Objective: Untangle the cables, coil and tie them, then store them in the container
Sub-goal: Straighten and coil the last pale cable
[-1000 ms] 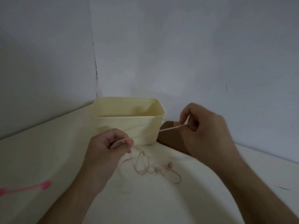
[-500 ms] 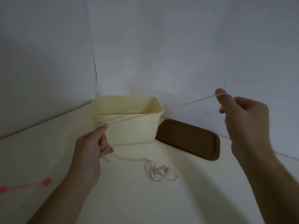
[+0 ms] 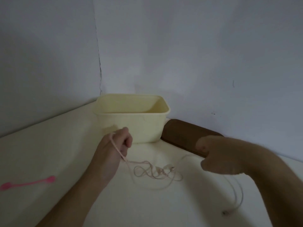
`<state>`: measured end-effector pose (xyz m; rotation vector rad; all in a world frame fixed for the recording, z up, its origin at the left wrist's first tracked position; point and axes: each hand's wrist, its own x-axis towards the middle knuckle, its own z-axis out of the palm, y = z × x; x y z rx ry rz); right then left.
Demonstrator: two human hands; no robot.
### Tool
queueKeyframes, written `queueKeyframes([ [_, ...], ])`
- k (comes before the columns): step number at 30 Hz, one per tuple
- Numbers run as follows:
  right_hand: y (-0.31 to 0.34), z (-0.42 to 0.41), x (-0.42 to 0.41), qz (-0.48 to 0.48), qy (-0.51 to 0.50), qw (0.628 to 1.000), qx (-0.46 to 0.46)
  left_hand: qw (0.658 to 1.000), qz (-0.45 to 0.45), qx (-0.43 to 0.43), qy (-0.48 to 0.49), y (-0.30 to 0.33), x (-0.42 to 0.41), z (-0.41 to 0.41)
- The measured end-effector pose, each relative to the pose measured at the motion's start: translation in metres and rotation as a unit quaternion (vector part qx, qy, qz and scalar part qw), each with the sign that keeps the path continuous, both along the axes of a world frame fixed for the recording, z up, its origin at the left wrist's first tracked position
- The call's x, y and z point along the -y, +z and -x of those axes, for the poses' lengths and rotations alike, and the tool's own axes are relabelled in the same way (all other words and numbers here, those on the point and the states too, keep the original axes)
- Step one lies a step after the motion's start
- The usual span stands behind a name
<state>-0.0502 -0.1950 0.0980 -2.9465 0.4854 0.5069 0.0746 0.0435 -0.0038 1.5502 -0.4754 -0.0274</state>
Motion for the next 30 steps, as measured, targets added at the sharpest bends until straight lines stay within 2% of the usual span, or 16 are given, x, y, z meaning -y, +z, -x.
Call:
queueKeyframes([
  [1,0.003,0.002,-0.010,-0.019,0.041,0.998,0.031,0.998,-0.038,0.042,-0.001,-0.002,0.003,0.005],
  [2,0.004,0.003,-0.022,-0.081,0.078,0.990,0.080,0.994,-0.074,0.083,-0.005,-0.005,0.005,0.009],
  [5,-0.005,0.001,-0.070,-0.342,0.073,0.922,0.167,0.978,-0.148,0.145,-0.033,-0.018,0.010,0.017],
  [6,-0.015,-0.003,-0.082,-0.362,0.061,0.912,0.186,0.972,-0.173,0.154,-0.033,-0.022,0.011,0.017],
  [9,-0.045,-0.018,-0.096,-0.279,0.041,0.928,0.244,0.970,-0.178,0.165,-0.028,-0.024,0.013,0.016],
  [11,-0.055,-0.025,-0.093,-0.322,0.020,0.923,0.212,0.970,-0.165,0.179,-0.020,-0.021,0.015,0.017],
  [13,-0.053,-0.028,-0.083,-0.410,-0.025,0.891,0.193,0.972,-0.159,0.173,-0.006,-0.020,0.015,0.015],
  [15,-0.043,-0.025,-0.070,-0.444,-0.060,0.866,0.222,0.979,-0.136,0.151,0.001,-0.018,0.014,0.013],
  [18,-0.023,-0.021,-0.052,-0.553,-0.105,0.777,0.281,0.980,-0.122,0.156,-0.001,-0.012,0.008,0.009],
  [20,-0.014,-0.020,-0.038,-0.583,-0.155,0.725,0.333,0.985,-0.096,0.140,-0.023,-0.009,0.005,0.008],
  [22,-0.009,-0.020,-0.026,-0.569,-0.200,0.705,0.373,0.991,-0.063,0.111,-0.047,-0.006,0.002,0.009],
  [26,-0.005,-0.014,-0.010,-0.460,-0.216,0.736,0.447,0.993,-0.051,0.085,-0.061,-0.005,0.000,0.010],
  [28,-0.007,-0.012,-0.005,-0.339,-0.202,0.787,0.475,0.993,-0.041,0.071,-0.080,-0.005,0.000,0.010],
  [30,-0.013,-0.011,-0.001,-0.164,-0.184,0.861,0.444,0.993,-0.029,0.048,-0.106,-0.005,0.000,0.010],
])
